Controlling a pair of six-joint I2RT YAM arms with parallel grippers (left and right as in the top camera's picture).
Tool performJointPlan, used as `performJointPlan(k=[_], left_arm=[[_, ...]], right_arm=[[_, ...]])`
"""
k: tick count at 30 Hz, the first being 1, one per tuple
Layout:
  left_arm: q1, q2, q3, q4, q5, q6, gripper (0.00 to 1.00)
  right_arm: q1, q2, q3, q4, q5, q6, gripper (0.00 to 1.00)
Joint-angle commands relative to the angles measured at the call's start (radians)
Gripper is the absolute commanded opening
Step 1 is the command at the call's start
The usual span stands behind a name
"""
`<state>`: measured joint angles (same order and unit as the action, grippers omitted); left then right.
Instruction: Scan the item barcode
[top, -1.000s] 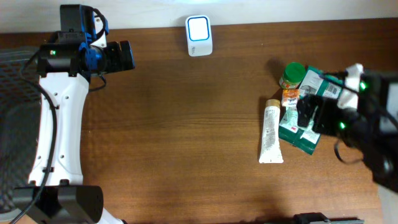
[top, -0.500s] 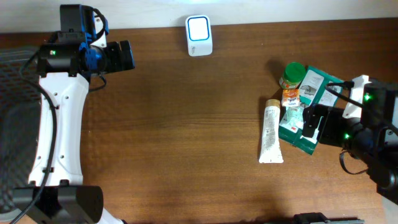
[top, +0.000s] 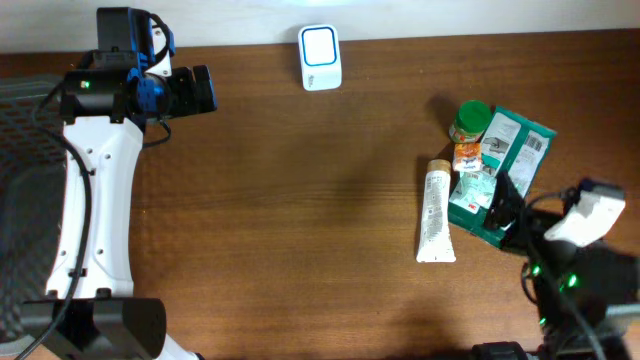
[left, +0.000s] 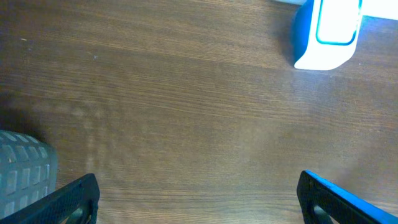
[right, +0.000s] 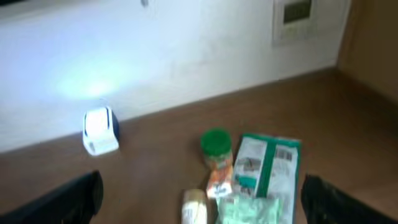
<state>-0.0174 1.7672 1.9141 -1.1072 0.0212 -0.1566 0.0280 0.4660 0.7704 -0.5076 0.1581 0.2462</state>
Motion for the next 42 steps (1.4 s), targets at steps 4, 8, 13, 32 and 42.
performJointPlan(k=[4,8,13,32,42], left_arm=[[0.001,0.0,0.002,0.002,-0.003,0.006,0.99],[0.001,0.0,0.002,0.002,-0.003,0.006,0.99],[0.001,0.0,0.002,0.002,-0.003,0.006,0.99],[0.001,0.0,0.002,0.002,-0.003,0.006,0.99],[0.001,0.0,0.002,0.002,-0.003,0.006,0.99]], right_arm=[[0.005,-0.269,-0.416,0.323,0.003,-0.005,0.98],[0.005,-0.357,-0.541,0.395,0.003,-0.003,0.98],[0.005,-0.441,-0.636,0.414,0.004,-0.003,0.98],[0.005,-0.462,-0.765,0.441,-0.012,-0.003,0.98],[0.005,-0.462,-0.765,0.441,-0.012,-0.003,0.98]])
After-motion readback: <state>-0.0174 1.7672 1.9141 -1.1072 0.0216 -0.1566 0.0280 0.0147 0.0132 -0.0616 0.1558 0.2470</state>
